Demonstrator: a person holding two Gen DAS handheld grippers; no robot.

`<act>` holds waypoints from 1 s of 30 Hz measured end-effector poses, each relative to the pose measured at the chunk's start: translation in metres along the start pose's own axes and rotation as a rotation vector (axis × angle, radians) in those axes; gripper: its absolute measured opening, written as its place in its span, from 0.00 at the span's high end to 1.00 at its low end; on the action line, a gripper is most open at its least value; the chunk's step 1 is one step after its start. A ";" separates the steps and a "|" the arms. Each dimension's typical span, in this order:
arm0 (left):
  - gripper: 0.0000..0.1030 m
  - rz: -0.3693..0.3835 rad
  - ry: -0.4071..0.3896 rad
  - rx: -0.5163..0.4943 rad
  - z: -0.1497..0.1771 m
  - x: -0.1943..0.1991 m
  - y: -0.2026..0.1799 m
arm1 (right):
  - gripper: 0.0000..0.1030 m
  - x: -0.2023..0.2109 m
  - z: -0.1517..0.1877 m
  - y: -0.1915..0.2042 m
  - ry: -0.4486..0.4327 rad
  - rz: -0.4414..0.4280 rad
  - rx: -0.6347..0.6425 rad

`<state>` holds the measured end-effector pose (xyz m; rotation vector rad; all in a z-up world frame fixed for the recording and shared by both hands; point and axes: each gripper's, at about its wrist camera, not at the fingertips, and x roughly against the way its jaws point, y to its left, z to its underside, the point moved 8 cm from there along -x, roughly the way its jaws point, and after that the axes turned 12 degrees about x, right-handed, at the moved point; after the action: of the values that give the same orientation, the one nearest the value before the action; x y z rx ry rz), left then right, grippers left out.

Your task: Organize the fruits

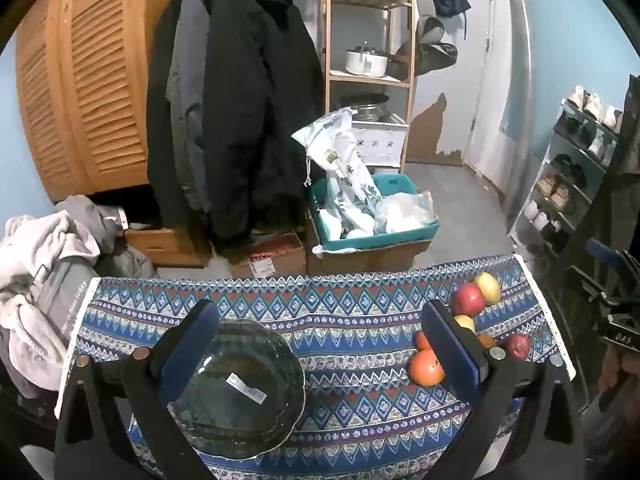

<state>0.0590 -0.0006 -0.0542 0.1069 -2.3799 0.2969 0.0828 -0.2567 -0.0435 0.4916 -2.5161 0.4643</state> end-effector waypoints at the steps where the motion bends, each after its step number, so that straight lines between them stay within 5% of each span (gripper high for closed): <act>1: 0.01 0.011 -0.004 0.004 0.000 0.000 -0.001 | 0.07 0.001 0.000 0.000 0.001 0.000 0.001; 30: 0.01 0.028 -0.075 -0.025 -0.008 0.016 -0.003 | 0.08 0.005 -0.005 0.000 -0.016 0.001 -0.003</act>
<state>0.0533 -0.0019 -0.0371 0.0738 -2.4607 0.2804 0.0809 -0.2559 -0.0361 0.4947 -2.5318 0.4586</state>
